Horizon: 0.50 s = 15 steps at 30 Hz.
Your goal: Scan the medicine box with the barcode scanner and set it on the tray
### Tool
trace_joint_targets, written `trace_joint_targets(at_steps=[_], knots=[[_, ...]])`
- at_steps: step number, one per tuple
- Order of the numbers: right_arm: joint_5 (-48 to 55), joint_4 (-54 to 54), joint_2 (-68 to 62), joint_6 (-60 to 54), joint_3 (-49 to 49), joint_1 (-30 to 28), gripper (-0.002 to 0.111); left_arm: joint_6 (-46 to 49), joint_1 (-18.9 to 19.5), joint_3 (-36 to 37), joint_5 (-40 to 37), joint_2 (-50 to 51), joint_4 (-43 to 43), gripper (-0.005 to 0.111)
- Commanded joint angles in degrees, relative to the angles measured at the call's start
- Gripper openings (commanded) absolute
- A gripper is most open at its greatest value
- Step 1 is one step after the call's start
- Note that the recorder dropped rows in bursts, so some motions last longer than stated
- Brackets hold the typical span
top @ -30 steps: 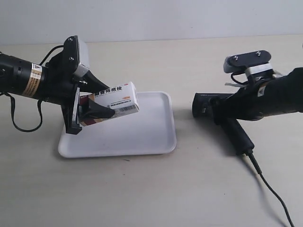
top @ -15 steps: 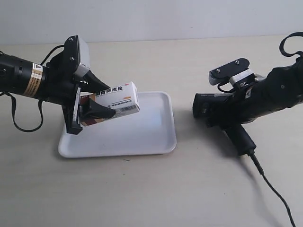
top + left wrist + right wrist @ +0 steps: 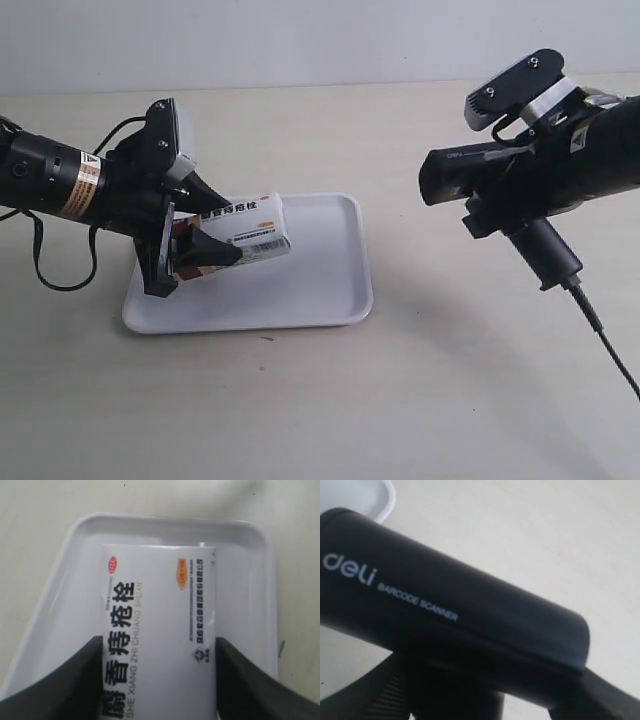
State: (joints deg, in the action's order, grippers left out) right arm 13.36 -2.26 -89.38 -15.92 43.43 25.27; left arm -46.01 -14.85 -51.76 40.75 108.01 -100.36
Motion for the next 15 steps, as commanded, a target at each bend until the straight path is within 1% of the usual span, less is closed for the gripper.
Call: trace_joint_targets(at_steps=[1,2,4,5,6,7,9,10,11,12,13,15], knots=[[-7.31,-0.07,-5.22,2.21,0.47,0.11,0.0,-0.63,-0.08,-0.34,0.48,1.01,0.86,0.0],[-8.39,-0.07,-6.51,2.69,0.47,0.11,0.0,-0.72,-0.08,-0.34,-0.02,1.52,1.83,0.0],[-9.51,2.63,-10.51,5.09,0.47,0.11,0.0,-0.86,-0.08,-0.34,-3.42,3.78,3.98,0.0],[-10.31,2.78,-12.48,6.04,0.47,0.11,0.0,-0.86,-0.08,-0.34,-7.69,5.53,6.69,0.0],[-12.12,2.78,-13.84,6.04,0.47,0.11,0.0,-0.86,-0.08,-0.34,-10.16,6.84,9.27,0.0],[-13.36,2.78,-14.5,6.04,0.47,0.11,0.0,-0.65,-0.08,-0.34,-10.27,7.24,9.52,0.0],[-15.34,3.84,-16.09,6.04,0.47,0.11,0.0,-0.63,-0.31,-0.87,-10.27,7.64,9.39,0.006],[-15.75,3.84,-17.09,6.04,0.47,0.11,0.001,-0.74,-0.56,-0.87,-10.27,7.64,9.39,0.018],[-16.06,3.84,-17.56,6.04,0.47,0.11,0.003,-0.74,-0.72,-0.87,-10.27,7.64,9.49,0.027],[-16.33,3.84,-18.61,6.04,0.47,0.11,0.011,-0.74,-0.72,-0.87,-10.38,7.64,9.61,0.048],[-16.57,3.84,-18.94,6.04,0.47,0.11,0.015,-1.32,-0.72,-0.87,-10.25,7.64,9.61,0.056],[-16.73,4.54,-19.51,6.04,0.47,0.11,0.027,-2.9,-0.72,-0.87,-9.11,7.64,9.28,0.075]])
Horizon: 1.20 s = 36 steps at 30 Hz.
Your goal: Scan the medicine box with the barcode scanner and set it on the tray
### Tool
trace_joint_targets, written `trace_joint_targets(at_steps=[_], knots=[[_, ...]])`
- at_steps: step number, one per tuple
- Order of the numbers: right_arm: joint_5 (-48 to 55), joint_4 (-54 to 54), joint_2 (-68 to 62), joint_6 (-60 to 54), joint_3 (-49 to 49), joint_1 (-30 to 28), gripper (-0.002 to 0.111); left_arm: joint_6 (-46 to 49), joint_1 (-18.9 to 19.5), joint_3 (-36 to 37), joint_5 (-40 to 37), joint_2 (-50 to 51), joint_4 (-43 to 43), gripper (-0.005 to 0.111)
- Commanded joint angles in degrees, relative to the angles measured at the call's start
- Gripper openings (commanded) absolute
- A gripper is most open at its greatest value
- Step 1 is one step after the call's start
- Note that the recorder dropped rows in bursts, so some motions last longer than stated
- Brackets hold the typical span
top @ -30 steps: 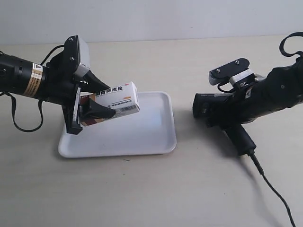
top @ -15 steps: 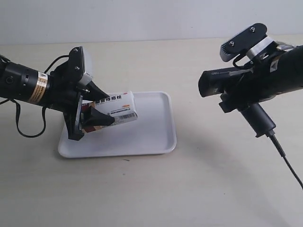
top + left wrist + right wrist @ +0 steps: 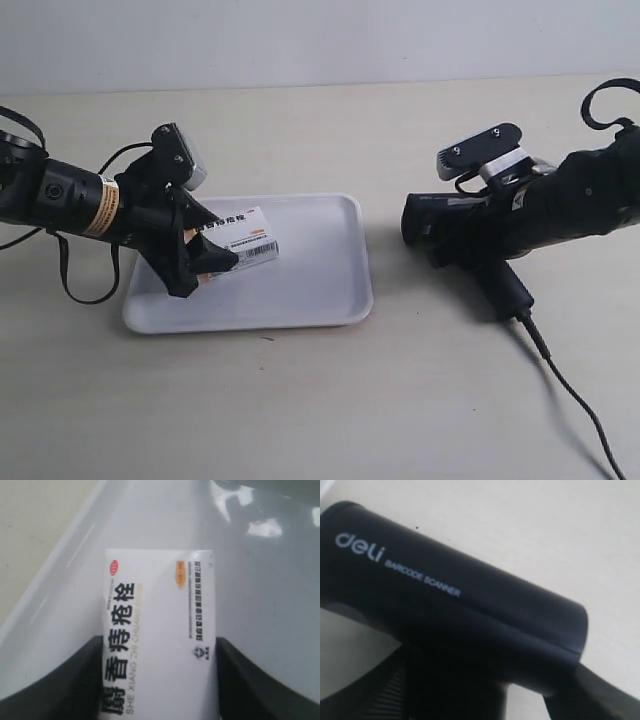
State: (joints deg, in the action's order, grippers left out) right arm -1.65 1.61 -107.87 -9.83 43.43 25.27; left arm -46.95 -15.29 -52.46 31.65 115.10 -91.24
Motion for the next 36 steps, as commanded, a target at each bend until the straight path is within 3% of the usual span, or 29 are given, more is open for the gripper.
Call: trace_joint_targets(at_steps=[1,4,8,11,14,16,18,20,24,25,32,36], knots=[[-1.54,0.99,-1.02,-0.05,0.47,0.11,0.033,-1.96,-0.28,-0.17,0.72,0.55,0.04,0.082],[-1.57,1.32,-0.51,0.41,0.47,0.11,0.055,-5.95,-0.28,-0.17,1.71,-0.17,0.04,0.104],[-0.35,1.32,2.22,3.51,0.47,0.11,0.084,-12.25,0.0,-0.17,1.48,-4.79,-2.51,0.105],[3.33,0.97,6.83,3.57,0.47,0.11,0.091,-18.44,0.14,-0.17,1.93,-10.2,-7.49,0.105],[8.53,0.8,14.35,3.4,0.47,0.11,0.09,-24.27,0.14,-0.05,5.05,-16.59,-8.71,0.105],[12.96,0.8,20.66,2.97,0.47,0.11,0.086,-25.29,0.25,0.64,9.66,-20.76,-8.71,0.1],[16.88,0.8,27.06,2.97,0.47,0.11,0.076,-25.27,0.25,1.83,13.32,-24.47,-8.71,0.085],[18.29,0.93,34.11,2.97,-0.19,0.11,0.058,-25.54,0.25,3.36,14.56,-28.21,-8.71,0.062],[12.69,3.15,51.59,3.24,-6.56,0.11,0.01,-27.89,0.25,7.94,13.11,-35.82,-8.71,0.001],[9.0,3.4,56.08,4.12,-9.38,0.11,-0.001,-28.42,0.25,9.26,12.18,-37.87,-8.32,0.003],[-5.02,4.31,79.58,8.9,-29.58,0.11,0.0,-25.44,0.15,22.64,6.22,-51.21,3.1,0.004],[-5.86,4.82,87.38,14.98,-39.36,0.11,0.0,-17.16,0.15,32.8,-0.46,-59.59,18.36,0.004]])
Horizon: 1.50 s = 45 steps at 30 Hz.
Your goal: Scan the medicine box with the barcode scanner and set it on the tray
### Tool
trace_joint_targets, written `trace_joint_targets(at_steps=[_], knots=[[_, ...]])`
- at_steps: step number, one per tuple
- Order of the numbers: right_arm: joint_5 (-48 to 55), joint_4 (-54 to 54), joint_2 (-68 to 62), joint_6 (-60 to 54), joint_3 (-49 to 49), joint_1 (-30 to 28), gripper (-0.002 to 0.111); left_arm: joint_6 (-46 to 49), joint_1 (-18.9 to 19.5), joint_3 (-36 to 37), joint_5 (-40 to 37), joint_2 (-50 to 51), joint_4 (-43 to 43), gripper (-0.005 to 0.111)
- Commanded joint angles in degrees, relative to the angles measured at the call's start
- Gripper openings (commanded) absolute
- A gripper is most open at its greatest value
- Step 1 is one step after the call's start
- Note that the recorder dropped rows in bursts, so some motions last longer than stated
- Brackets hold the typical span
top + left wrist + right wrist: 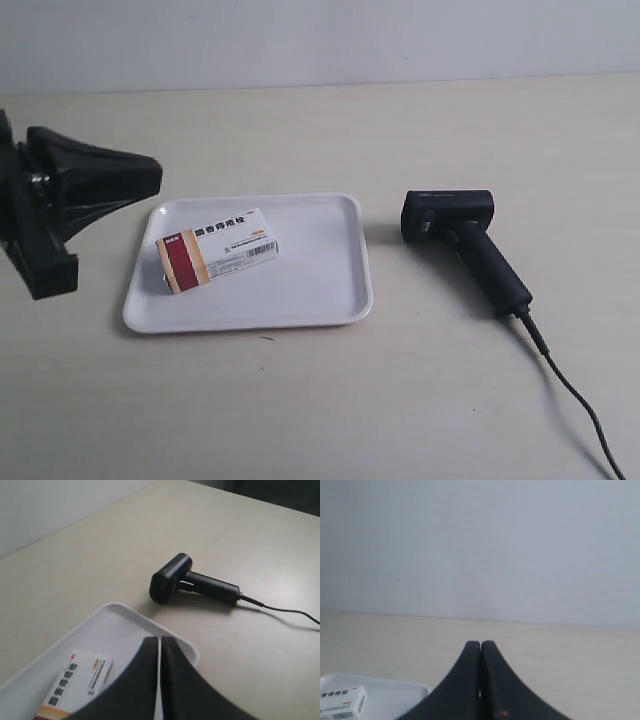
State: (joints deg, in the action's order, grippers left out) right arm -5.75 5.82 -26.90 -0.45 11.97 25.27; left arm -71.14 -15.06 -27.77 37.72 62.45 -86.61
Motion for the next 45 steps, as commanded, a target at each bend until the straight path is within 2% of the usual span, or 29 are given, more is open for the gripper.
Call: trace_joint_targets(at_steps=[1,4,5,12,22,24,25,27,31,33,37,38,39,43,45], knots=[[-1.77,1.56,7.47,7.77,-9.75,0.11,0.0,8.69,-0.08,10.15,-8.0,-9.24,17.94,0.004],[-2.76,5.33,10.05,14.66,-11.97,0.11,0.0,14.97,-0.08,17.07,-13.02,-15.75,28.13,0.004],[0.41,6.69,10.75,15.5,-11.97,0.11,0.0,15.67,-0.08,18.85,-14.2,-17.95,30.04,0.004],[2.82,7.55,11.55,15.5,-11.97,0.11,0.0,15.53,-0.08,24.18,-15.18,-27.61,28.41,0.004],[2.82,7.55,11.55,15.5,-11.97,0.11,0.0,15.53,0.34,25.68,-14.76,-31.41,28.57,0.004],[2.82,7.55,11.55,15.5,-11.97,0.11,0.0,16.25,1.63,27.77,-14.76,-35.77,28.57,0.004],[2.82,7.55,11.55,15.5,-11.97,0.11,0.0,18.64,2.86,27.77,-14.94,-38.88,28.87,0.004],[2.82,7.55,11.55,15.5,-11.97,0.11,0.0,16.64,5.28,27.77,-18.56,-44.85,26.52,0.004],[2.82,7.55,11.55,15.5,-11.97,0.11,0.0,19.29,10.65,27.77,-18.97,-55.85,27.19,0.004],[2.82,7.55,11.55,15.5,-11.97,0.11,0.0,19.76,11.82,27.77,-20.45,-59.45,27.19,0.004],[2.82,7.55,11.55,15.5,-11.97,0.11,0.0,19.76,11.85,27.77,-22.83,-62.45,27.68,0.004],[2.82,7.55,11.55,15.5,-11.97,0.11,0.0,20.7,11.85,27.77,-23.13,-62.45,29.33,0.004],[2.82,7.55,11.55,15.5,-11.97,0.11,0.0,24.25,11.85,27.77,-24.37,-62.45,34.63,0.004],[2.82,7.55,11.55,15.5,-11.97,0.11,0.0,54.32,11.85,27.77,-34.49,-62.42,73.32,0.004],[2.82,7.55,11.55,15.5,-11.97,0.11,0.0,67.36,11.72,27.77,-41.01,-62.45,82.65,0.004]])
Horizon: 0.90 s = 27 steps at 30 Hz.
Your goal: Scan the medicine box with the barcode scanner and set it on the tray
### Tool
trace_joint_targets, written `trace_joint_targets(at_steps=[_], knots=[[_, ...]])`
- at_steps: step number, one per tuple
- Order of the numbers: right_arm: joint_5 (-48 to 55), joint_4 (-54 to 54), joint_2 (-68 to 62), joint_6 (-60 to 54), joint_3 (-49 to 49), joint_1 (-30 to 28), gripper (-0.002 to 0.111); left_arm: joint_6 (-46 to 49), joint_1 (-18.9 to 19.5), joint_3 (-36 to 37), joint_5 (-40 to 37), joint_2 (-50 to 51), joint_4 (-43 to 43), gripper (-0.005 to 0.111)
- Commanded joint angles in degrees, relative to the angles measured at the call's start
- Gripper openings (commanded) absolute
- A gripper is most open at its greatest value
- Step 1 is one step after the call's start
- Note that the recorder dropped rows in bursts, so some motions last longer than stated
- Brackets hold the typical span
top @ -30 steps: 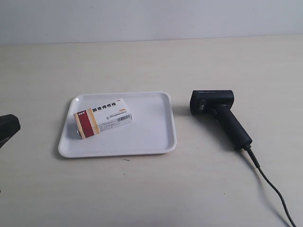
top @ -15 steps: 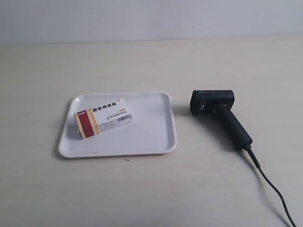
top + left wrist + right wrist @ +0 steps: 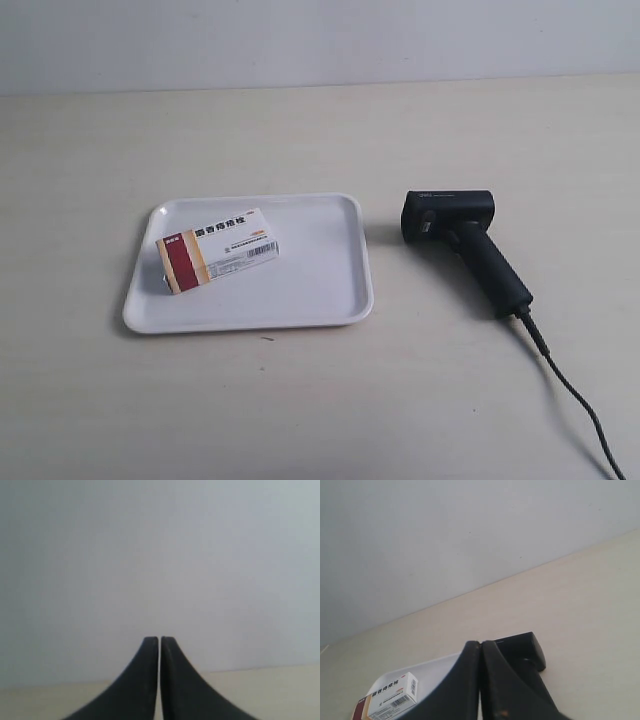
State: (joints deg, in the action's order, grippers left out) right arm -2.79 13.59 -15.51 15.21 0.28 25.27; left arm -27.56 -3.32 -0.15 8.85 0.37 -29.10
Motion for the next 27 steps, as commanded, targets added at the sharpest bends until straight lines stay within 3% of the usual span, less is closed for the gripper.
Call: trace_joint_targets(at_steps=[1,5,27], knots=[[-0.13,-0.23,0.16,-0.15,-0.28,0.11,0.0,25.57,-0.01,0.15,-14.95,-0.37,26.54,0.004],[-0.13,-0.23,0.16,-0.15,-0.28,0.11,0.0,25.58,-0.01,0.15,-19.67,-0.37,26.55,0.004],[-0.13,-0.23,0.16,-0.15,-0.28,0.11,0.0,25.46,-0.01,0.15,-20.2,-0.37,25.42,0.004]])
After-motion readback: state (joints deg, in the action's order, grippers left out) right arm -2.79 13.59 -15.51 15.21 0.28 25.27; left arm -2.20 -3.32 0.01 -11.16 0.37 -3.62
